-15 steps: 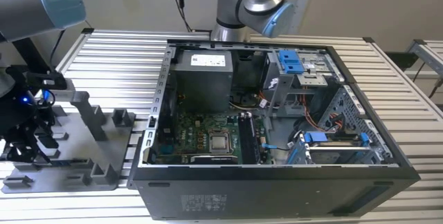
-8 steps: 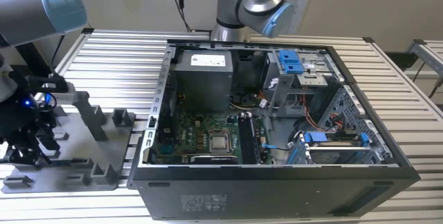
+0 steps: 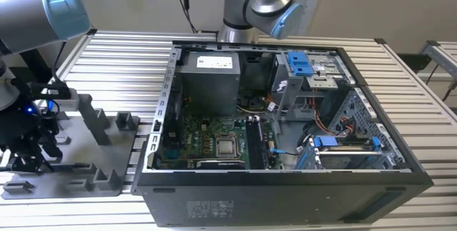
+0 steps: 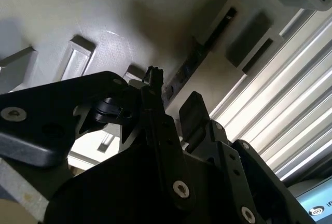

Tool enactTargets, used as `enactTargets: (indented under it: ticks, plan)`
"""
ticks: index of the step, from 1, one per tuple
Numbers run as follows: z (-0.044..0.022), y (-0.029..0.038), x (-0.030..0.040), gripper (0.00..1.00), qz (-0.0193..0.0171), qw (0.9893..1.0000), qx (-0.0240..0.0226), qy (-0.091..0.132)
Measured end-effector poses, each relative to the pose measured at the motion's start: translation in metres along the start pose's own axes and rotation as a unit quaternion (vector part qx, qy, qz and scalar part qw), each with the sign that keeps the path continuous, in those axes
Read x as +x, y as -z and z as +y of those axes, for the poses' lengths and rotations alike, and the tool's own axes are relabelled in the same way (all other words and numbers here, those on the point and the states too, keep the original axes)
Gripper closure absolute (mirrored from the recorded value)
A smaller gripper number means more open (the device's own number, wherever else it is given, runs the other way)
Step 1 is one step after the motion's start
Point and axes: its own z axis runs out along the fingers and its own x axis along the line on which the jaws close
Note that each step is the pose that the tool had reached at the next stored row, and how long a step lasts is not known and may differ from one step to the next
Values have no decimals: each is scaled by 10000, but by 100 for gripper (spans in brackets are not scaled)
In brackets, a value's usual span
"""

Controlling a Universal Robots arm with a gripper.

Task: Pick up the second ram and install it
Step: 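Pick up the second ram and move it above second insertion slot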

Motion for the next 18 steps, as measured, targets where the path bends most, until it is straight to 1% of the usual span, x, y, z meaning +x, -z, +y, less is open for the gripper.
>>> enactTargets:
  ticks: [5, 11, 15, 18]
  plan:
    - [8, -42, 0, 58, 3, 10000, 3, 0]
    - [9, -97, 6, 58, 4, 10000, 21, -1]
    - [11, -110, 12, 58, 4, 10000, 23, 0]
    - [25, -111, 22, 58, 4, 10000, 25, 2]
